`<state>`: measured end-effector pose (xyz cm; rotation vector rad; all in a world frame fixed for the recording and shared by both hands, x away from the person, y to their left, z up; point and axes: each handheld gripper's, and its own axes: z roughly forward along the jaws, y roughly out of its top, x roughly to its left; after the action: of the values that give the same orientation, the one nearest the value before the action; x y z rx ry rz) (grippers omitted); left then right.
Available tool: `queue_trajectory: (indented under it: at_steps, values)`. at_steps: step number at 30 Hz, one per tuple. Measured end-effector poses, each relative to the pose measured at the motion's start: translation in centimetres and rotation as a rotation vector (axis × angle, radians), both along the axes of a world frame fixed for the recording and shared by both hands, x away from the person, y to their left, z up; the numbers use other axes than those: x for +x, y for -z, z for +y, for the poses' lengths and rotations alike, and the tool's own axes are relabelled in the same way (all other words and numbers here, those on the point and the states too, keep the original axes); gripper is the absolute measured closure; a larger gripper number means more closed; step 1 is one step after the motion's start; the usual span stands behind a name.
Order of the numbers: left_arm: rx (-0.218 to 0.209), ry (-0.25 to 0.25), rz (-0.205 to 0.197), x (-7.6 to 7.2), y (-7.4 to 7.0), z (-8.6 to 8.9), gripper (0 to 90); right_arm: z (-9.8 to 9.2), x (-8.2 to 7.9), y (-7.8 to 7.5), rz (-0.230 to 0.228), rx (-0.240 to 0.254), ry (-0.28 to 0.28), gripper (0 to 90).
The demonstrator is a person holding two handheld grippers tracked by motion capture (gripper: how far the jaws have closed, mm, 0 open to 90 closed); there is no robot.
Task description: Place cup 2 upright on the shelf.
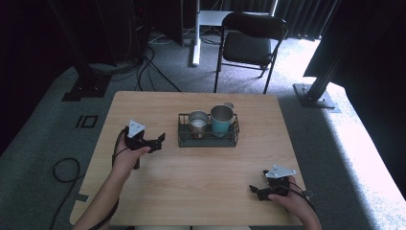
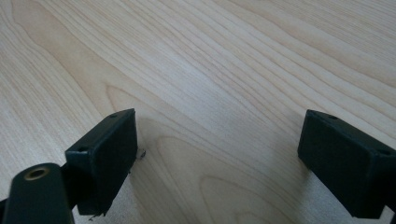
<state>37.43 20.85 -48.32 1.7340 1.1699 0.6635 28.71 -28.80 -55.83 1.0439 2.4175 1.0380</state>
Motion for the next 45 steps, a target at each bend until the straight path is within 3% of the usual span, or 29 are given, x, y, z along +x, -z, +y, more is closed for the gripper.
queue_trajectory:
  at_steps: [6,18,45]
  values:
    - [-0.015,-0.013,0.017,-0.8,0.3,1.2,2.7,0.0,0.0,0.0,0.0,0.0,0.0,11.4]
    - [0.007,-0.028,0.052,-2.7,1.6,2.8,2.7,0.0,0.0,0.0,0.0,0.0,0.0,11.4]
    - [0.056,-0.128,0.14,-7.6,5.5,7.4,2.8,0.0,0.0,0.0,-0.002,0.0,-0.001,11.4]
